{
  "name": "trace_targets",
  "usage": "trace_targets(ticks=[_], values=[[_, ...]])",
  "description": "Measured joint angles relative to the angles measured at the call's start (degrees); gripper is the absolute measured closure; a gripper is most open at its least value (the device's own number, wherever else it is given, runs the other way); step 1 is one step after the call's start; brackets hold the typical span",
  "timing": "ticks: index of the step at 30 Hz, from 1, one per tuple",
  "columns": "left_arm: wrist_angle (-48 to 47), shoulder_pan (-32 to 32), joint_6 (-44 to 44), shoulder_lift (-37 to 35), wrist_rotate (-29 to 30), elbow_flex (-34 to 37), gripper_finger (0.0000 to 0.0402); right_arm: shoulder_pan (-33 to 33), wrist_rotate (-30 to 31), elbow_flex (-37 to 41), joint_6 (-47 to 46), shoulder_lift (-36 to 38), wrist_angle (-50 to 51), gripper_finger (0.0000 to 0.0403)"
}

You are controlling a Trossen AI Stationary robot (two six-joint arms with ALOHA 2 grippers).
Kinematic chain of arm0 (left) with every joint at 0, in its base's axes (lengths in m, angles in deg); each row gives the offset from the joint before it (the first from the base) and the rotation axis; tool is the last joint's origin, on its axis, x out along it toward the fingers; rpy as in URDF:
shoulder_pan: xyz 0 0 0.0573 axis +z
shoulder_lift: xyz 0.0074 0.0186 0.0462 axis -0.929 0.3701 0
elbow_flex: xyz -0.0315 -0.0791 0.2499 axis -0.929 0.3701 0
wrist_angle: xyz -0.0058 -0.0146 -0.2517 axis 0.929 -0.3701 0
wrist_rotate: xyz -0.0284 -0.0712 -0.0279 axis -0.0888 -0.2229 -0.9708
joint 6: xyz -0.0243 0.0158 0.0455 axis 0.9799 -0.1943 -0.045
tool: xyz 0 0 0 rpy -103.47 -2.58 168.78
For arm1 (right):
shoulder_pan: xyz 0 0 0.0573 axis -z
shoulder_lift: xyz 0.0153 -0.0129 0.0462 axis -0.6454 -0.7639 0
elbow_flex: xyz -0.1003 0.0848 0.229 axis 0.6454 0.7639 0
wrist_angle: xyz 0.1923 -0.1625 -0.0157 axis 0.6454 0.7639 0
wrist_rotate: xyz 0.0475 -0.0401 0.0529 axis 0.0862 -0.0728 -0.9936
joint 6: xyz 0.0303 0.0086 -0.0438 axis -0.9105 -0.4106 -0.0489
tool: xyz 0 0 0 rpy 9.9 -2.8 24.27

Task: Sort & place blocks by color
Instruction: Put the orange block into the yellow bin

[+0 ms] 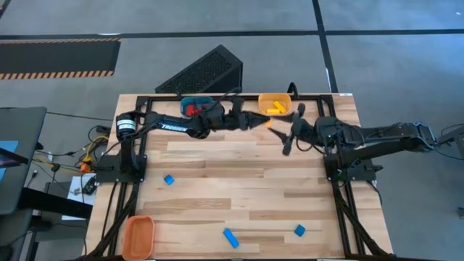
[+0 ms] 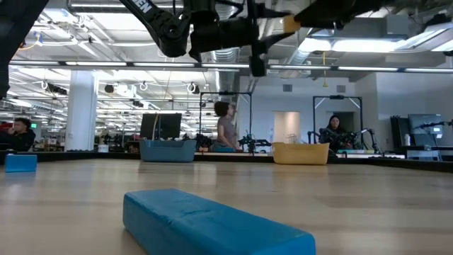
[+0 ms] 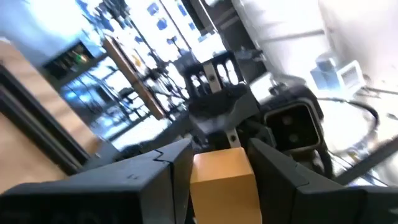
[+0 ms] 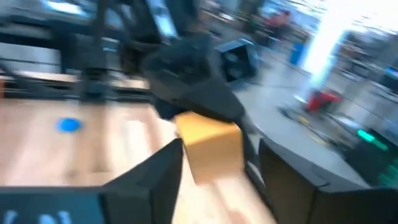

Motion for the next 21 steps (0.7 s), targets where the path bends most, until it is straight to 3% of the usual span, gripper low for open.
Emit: trace_targets(ticks=[7,14,21], values=[[-10.44,6.97,-2.63,-0.11,4.02,0.00,0.0291,5.69,11.65,0.01,-4.35,0.02,3.16,0.0143],[-15.64,13.98,-10.20,3.24,6.06,-0.20,0.0285,11.68,11.86,0.01,-9.91,-0.02,11.04,0.0143],[-15.95,18.50,-9.96,13.84,-2.49,-9.82,0.0287,16.44,11.81,0.01,-14.40,-0.02,14.09,0.0143]])
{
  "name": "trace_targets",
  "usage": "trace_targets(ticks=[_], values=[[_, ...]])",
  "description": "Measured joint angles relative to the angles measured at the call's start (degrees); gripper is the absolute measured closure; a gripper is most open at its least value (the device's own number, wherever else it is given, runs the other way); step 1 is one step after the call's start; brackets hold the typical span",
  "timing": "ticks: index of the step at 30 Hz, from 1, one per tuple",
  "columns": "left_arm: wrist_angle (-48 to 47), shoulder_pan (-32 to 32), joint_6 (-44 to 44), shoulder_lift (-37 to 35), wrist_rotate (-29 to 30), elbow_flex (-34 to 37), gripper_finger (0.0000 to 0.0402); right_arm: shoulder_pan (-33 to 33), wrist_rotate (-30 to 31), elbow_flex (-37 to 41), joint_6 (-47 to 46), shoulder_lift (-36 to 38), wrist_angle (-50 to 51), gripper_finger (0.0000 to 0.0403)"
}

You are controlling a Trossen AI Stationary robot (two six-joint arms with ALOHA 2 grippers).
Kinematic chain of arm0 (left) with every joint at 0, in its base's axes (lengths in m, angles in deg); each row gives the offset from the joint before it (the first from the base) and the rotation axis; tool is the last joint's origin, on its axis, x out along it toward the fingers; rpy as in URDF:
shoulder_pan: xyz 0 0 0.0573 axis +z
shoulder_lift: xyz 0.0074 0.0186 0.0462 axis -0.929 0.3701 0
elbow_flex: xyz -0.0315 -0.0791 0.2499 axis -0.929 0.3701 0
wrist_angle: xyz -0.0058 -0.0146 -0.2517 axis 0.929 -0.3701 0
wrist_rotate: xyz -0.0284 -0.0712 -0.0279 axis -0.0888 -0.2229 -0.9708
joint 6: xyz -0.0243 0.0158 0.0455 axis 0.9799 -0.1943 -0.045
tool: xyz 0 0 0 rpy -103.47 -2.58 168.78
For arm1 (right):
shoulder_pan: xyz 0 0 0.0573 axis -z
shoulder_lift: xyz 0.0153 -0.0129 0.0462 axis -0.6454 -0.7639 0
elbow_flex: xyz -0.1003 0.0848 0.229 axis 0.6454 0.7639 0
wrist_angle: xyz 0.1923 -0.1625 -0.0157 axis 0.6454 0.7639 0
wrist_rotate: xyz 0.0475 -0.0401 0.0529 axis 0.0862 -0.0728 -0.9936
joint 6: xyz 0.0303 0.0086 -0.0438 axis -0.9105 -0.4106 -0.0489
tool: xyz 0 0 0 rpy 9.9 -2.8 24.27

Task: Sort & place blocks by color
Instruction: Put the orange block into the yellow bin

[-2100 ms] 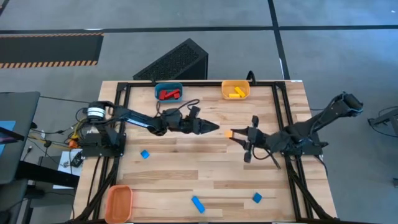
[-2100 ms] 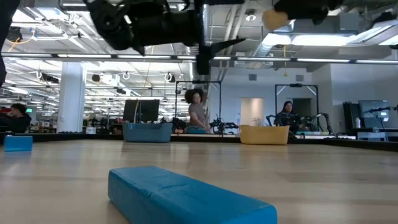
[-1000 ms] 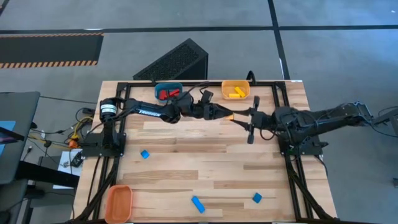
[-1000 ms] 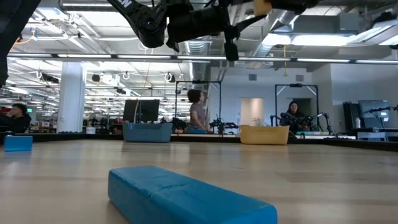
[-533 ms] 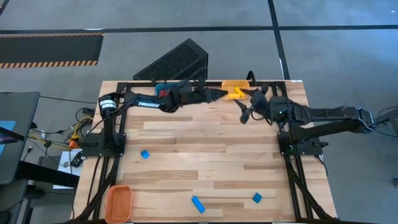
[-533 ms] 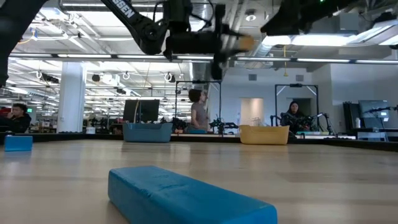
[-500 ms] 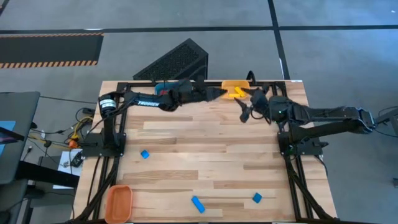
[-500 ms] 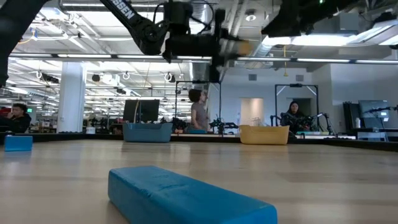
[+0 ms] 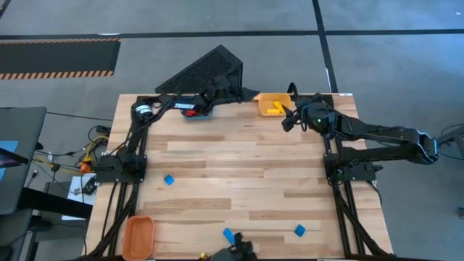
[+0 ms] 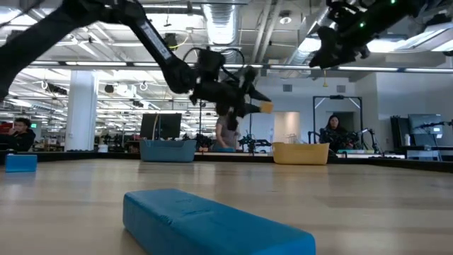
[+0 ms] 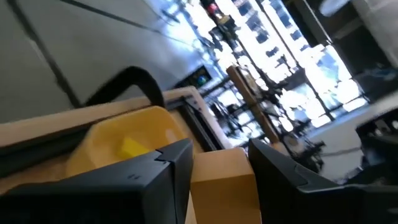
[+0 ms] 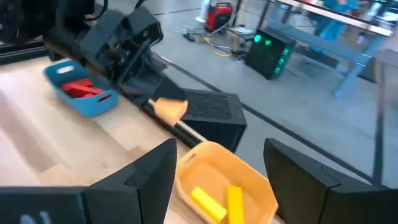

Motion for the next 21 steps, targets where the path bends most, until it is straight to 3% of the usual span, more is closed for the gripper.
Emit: trace_targets(ticks=[5,12,15,21], values=[[-3.88,0.03,-0.18,7.79,-4.43,-12.52,0.0284,2.64,-0.01,-0.09,-0.93,-0.28,0.10,0.0143],[-25.51,-0.31,-8.03,14.64,-3.62,-28.37,0.0282,2.57,-0.03,-1.51,-6.74,-0.26,3.09,0.0143],[-30.21,-0.69,-12.53,15.04,-1.48,-30.72,0.0277,1.89,-0.02,-1.64,-8.37,-0.26,5.22,0.0143],[-30.65,-1.19,-15.20,15.08,2.20,-30.74,0.0241,0.88,0.03,-1.68,-13.17,-0.26,8.54,0.0143]])
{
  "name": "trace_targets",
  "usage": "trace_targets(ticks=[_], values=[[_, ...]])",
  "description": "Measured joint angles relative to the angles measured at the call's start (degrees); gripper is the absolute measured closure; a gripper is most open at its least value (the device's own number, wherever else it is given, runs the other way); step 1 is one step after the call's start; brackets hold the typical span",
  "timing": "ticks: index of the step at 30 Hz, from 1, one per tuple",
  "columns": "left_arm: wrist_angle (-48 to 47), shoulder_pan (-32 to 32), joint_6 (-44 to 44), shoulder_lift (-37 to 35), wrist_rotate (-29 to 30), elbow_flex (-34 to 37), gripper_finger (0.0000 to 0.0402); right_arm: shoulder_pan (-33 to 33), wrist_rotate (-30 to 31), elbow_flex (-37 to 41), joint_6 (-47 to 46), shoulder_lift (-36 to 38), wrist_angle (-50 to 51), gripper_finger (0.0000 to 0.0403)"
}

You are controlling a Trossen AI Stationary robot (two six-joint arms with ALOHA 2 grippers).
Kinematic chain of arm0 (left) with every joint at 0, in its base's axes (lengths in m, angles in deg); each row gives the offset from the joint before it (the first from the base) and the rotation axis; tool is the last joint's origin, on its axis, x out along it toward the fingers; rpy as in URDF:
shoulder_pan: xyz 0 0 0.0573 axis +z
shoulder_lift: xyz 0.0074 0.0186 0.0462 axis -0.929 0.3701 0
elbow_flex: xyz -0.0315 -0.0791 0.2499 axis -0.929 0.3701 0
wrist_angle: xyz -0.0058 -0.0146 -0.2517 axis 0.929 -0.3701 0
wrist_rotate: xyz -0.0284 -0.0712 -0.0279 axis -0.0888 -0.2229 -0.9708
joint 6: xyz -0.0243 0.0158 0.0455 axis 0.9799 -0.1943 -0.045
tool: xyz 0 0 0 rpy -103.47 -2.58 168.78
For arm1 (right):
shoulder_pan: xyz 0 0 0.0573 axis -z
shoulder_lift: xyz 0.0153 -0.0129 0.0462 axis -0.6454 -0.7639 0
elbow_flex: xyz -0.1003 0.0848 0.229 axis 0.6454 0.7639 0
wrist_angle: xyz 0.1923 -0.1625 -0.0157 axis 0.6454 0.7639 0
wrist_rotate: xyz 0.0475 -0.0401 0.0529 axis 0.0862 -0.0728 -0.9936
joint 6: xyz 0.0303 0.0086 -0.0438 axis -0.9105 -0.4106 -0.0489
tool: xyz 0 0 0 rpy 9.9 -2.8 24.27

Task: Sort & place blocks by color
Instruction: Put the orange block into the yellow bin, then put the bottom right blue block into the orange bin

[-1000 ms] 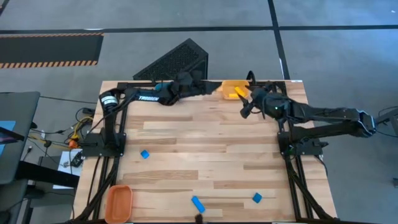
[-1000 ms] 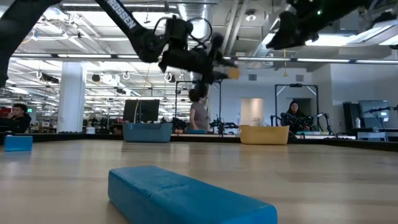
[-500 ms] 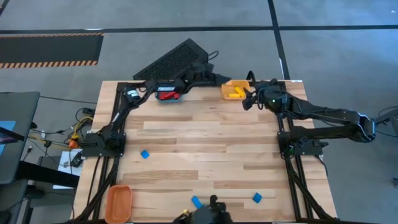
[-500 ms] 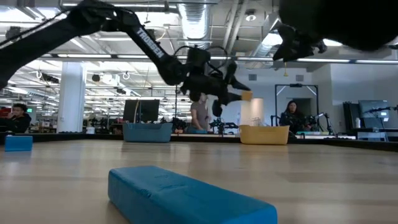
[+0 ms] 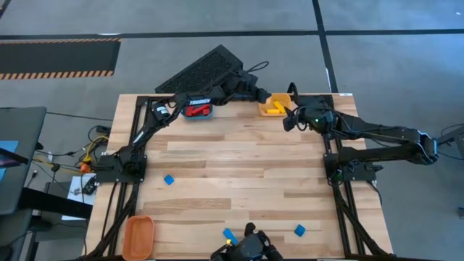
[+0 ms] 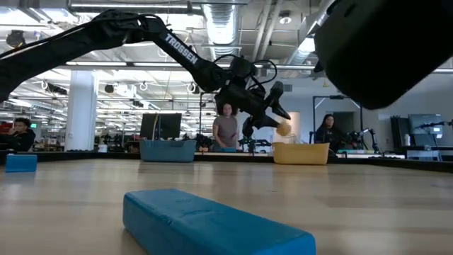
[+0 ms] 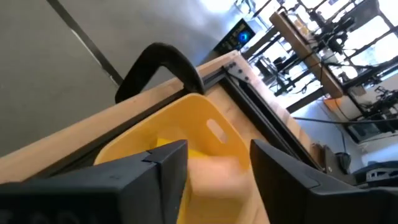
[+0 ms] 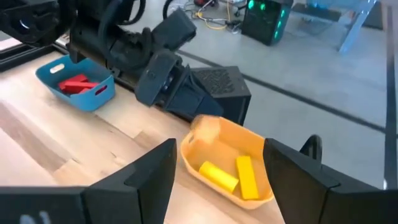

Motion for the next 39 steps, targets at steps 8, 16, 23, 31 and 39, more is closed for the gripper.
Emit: trace_targets(ticks=[8,16,23,31,39], values=[[-0.03,0.26,-2.62,-0.07,-1.26,-0.01,0.0175,-0.12,-0.14,-0.05,-7.11,0.02,2.84,0.0143],[-8.67,1.47,-8.43,-2.74,-4.01,-4.93,0.0179,-3.05,-13.98,-0.07,-20.90,1.14,19.80,0.0143],[-16.94,0.22,-18.44,-8.52,1.29,-6.82,0.0208,-16.27,-18.09,1.52,-28.94,2.60,31.65,0.0143],[-27.68,-2.93,-19.93,-14.57,6.44,-6.78,0.0226,-40.79,-19.88,8.31,-46.21,3.33,29.81,0.0143],[-37.46,-13.49,-22.20,-16.41,17.30,-6.72,0.0231,-62.19,-19.42,9.92,-52.48,-1.97,21.61,0.0143]])
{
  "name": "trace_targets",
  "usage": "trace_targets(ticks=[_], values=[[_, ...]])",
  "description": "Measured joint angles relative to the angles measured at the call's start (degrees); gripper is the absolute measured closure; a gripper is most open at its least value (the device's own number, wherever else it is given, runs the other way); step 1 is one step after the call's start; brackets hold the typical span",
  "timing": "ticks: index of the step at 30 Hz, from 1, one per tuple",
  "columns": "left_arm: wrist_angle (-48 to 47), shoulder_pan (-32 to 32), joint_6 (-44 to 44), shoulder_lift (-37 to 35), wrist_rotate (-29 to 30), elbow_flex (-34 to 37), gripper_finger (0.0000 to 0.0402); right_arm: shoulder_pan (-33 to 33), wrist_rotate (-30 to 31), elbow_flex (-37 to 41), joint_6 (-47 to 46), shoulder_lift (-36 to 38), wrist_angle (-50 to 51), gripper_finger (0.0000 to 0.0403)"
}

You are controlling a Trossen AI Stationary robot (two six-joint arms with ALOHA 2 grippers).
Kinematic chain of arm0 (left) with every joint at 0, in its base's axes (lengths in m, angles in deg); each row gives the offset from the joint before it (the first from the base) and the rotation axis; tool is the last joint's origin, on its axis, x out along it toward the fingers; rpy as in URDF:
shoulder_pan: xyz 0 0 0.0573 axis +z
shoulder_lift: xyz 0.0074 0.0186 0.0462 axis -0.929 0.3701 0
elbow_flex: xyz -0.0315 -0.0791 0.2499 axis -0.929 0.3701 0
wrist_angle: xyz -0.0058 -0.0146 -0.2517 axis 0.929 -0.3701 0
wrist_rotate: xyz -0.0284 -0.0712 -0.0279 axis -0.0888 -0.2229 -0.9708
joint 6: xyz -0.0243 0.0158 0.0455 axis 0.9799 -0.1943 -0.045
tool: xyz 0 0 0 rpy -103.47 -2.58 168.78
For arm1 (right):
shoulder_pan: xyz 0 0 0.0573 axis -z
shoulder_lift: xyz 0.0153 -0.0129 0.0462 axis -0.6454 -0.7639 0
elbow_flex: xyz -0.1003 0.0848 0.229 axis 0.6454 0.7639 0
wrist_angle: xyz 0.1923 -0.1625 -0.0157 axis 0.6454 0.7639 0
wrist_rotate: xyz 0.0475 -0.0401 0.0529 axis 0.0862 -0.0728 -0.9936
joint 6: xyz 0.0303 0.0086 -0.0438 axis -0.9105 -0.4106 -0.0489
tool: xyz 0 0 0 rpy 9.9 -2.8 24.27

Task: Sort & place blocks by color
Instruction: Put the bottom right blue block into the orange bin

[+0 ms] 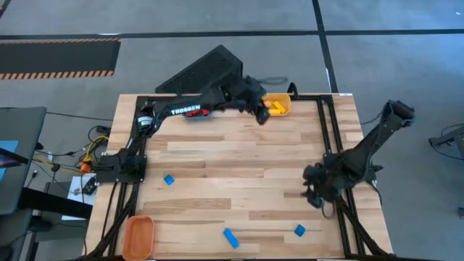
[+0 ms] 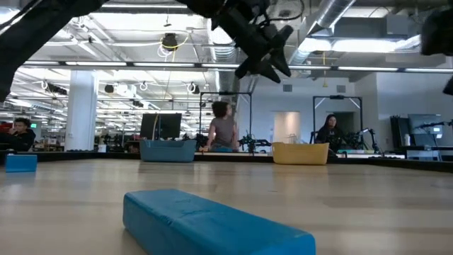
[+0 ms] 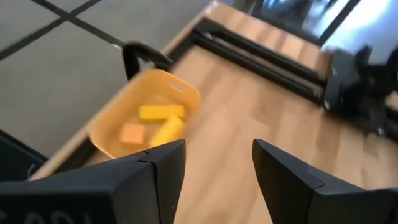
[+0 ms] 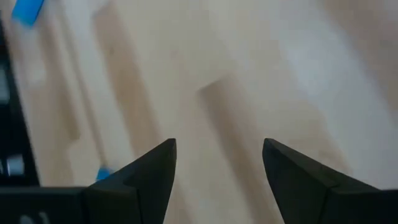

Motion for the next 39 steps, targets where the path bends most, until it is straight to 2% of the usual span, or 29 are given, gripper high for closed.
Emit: trace_targets(ticks=[5,9,14,17,22,26,31,36,39], values=[[-1.41,-7.26,1.30,-0.06,7.38,1.77,0.0231,-8.87,-0.17,0.00,4.43,-8.09,-7.85,0.0143],[-2.83,-10.87,3.48,-1.17,10.94,5.53,0.0231,-12.95,-0.63,-0.01,9.50,-14.67,-16.05,0.0143],[-2.83,-12.42,6.95,-6.96,14.34,15.41,0.0231,-13.91,-2.48,-1.62,13.95,-20.93,-20.90,0.0143],[3.14,-12.76,9.00,-13.66,15.88,24.94,0.0231,-13.96,-5.28,-3.49,20.18,-24.89,-24.04,0.0143],[16.59,-13.25,10.51,-25.59,16.39,42.08,0.0231,-15.04,-6.64,-7.18,30.53,-31.57,-23.01,0.0143],[19.34,-15.61,11.22,-33.00,16.45,51.21,0.0231,-14.94,-7.11,-9.73,35.81,-36.21,-22.59,0.0143],[17.64,-20.30,11.46,-38.73,19.11,58.24,0.0231,-13.79,-7.66,-12.91,41.74,-40.84,-20.79,0.0143],[15.08,-25.82,14.73,-42.12,20.68,62.41,0.0231,-12.63,-8.54,-15.46,45.04,-43.68,-17.92,0.0144],[13.18,-28.81,15.53,-43.44,23.05,63.67,0.0231,-11.75,-9.58,-16.65,46.23,-43.93,-16.50,0.0160]])
